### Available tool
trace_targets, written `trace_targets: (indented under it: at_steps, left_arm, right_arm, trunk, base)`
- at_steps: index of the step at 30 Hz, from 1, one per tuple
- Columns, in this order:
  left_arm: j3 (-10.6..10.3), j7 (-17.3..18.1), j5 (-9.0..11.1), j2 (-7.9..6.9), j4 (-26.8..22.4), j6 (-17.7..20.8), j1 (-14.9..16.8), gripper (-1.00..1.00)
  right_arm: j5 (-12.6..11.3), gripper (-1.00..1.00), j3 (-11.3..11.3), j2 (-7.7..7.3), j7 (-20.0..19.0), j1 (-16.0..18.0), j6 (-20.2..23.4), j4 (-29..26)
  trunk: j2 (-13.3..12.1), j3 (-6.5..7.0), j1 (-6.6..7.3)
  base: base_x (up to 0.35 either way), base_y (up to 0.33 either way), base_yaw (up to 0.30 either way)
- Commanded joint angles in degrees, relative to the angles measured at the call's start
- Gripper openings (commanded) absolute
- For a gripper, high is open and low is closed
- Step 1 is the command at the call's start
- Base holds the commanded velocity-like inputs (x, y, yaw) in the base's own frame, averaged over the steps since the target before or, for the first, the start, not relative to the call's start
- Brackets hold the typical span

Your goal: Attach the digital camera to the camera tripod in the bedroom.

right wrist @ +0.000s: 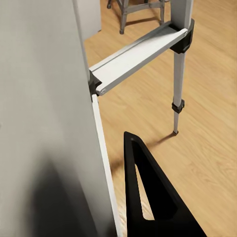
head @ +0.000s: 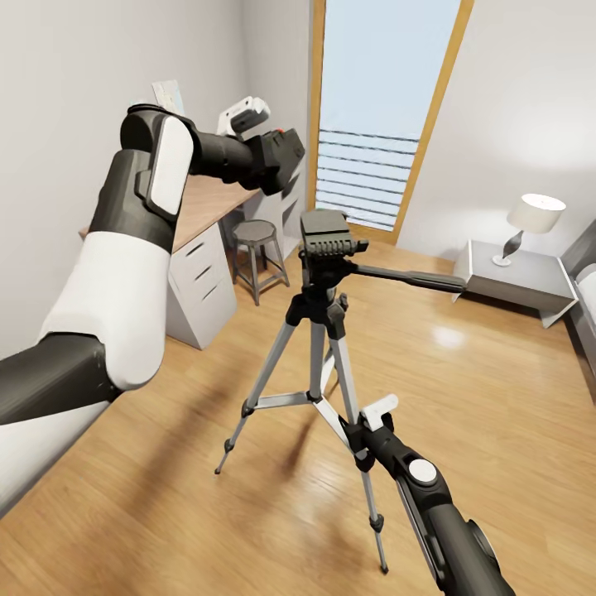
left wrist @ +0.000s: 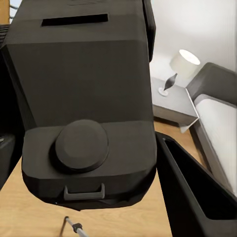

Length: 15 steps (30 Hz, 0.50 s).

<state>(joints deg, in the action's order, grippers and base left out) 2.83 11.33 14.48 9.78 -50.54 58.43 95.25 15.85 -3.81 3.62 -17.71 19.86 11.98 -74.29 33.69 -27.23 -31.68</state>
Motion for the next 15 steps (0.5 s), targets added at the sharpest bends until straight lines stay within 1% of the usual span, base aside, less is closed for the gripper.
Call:
trace_targets:
  at_steps: [1, 8, 15]
  left_arm:
    - [0.3, 0.6, -0.5, 0.20, 0.1, 0.3, 0.2, -1.00]
    - [0.3, 0.8, -0.6, 0.22, -0.1, 0.2, 0.8, -1.00]
    - [0.3, 0.8, -0.6, 0.22, -0.1, 0.3, 1.0, -1.00]
  right_arm:
    - [2.7, -1.00, 0.1, 0.02, -0.2, 0.0, 0.2, 0.2]
    - [2.8, -1.00, 0.1, 0.16, 0.0, 0.0, 0.1, 0.2]
    - [2.7, -1.00, 0.1, 0.24, 1.0, 0.0, 0.1, 0.2]
  trunk:
    - [0.1, -0.08, -0.03]
    - [0.1, -0.08, -0.03]
    - [0.1, -0.08, -0.03]
  base:
    - [0.000, 0.000, 0.000]
    - [0.000, 0.000, 0.000]
    - [0.000, 0.000, 0.000]
